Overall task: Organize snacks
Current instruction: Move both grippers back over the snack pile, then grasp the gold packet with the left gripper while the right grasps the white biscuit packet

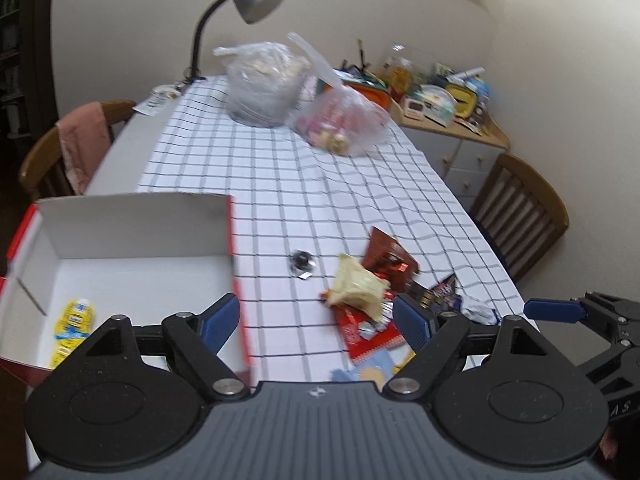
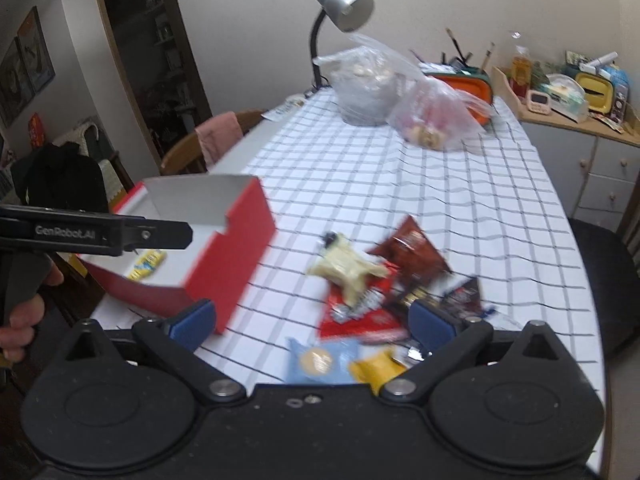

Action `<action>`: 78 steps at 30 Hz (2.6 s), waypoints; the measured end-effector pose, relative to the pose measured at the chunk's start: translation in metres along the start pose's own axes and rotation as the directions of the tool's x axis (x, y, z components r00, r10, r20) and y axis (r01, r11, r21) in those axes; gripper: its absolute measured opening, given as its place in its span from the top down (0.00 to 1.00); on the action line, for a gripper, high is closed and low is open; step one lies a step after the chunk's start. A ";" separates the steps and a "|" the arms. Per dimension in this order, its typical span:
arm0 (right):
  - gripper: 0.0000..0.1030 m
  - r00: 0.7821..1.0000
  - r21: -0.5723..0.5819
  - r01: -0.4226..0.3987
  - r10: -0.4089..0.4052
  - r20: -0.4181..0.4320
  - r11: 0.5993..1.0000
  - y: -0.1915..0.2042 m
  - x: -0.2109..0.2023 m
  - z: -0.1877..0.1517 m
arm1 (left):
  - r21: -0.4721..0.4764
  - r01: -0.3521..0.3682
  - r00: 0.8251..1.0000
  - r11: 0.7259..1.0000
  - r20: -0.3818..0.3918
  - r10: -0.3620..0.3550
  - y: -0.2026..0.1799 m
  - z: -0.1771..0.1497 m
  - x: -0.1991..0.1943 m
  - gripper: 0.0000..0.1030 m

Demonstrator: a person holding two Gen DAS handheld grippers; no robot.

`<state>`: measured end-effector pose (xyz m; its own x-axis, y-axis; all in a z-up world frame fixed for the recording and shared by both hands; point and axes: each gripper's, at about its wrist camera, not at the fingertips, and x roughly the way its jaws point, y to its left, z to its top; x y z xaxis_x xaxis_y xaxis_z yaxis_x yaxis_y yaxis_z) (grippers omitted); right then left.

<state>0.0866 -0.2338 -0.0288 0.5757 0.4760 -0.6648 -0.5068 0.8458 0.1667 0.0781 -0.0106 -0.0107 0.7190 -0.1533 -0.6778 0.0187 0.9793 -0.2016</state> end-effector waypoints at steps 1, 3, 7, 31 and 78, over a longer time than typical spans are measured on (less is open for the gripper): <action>0.00 1.000 0.000 0.004 -0.004 -0.006 1.000 -0.008 -0.001 -0.002 | 0.001 0.010 1.000 1.000 -0.007 -0.010 -0.006 -0.002 0.004 0.19; 0.00 1.000 -0.008 0.015 -0.015 -0.019 1.000 -0.023 -0.003 -0.007 | 0.004 0.031 0.999 1.000 -0.020 -0.031 -0.018 -0.005 0.012 0.19; 0.00 0.999 -0.016 0.023 -0.024 -0.045 1.000 -0.054 -0.003 -0.015 | 0.044 0.038 0.998 0.998 -0.055 -0.035 -0.043 -0.014 0.031 0.19; 0.13 0.963 -0.054 0.002 -0.016 -0.270 0.999 -0.178 0.091 -0.013 | 0.267 0.226 0.925 0.937 -0.361 -0.120 -0.130 -0.052 0.150 0.19; 0.56 0.974 0.139 0.075 -0.043 -0.224 0.987 -0.190 0.086 -0.019 | 0.211 0.156 0.911 0.965 -0.408 -0.058 -0.130 -0.058 0.177 0.60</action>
<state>0.2205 -0.3585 -0.1311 0.4384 0.3734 -0.8176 -0.3682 0.9044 0.2156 0.1625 -0.1727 -0.1457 0.3708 -0.2509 -0.8942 0.2771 0.9489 -0.1513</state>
